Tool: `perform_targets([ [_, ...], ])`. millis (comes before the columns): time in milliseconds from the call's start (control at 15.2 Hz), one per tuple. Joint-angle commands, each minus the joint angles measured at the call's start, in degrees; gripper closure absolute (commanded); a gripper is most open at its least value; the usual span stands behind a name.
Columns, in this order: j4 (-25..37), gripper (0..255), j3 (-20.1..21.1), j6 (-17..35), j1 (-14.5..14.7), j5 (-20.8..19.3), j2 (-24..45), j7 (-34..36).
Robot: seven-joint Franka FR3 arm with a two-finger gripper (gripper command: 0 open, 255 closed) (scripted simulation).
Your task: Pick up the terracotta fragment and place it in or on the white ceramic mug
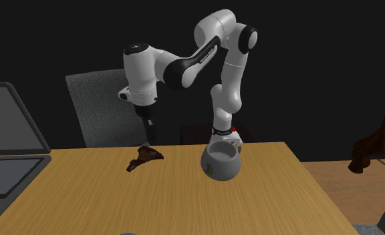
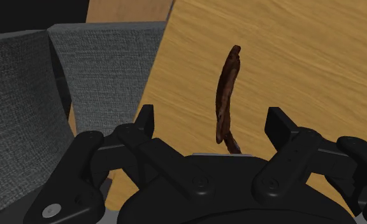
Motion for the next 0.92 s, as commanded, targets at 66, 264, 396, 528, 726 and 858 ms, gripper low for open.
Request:
perform_targets([
  [66, 5.2, 0, 3.09, 0.44, 0.7, -4.88, 7.51, 5.42],
  [264, 7.07, 0, 3.88, 0.92, 1.48, -7.37, 10.97, 7.82],
  [396, 5.85, 0, 3.78, 2.4, 1.41, -7.65, 11.28, 8.02],
  [528, 4.68, 0, 3.69, 3.87, 1.33, -7.99, 11.65, 8.24],
  [726, 3.23, 0, 3.57, 5.75, 1.23, -8.47, 12.19, 8.56],
  [858, 3.25, 0, 3.57, 5.75, 1.23, -8.48, 12.2, 8.57],
])
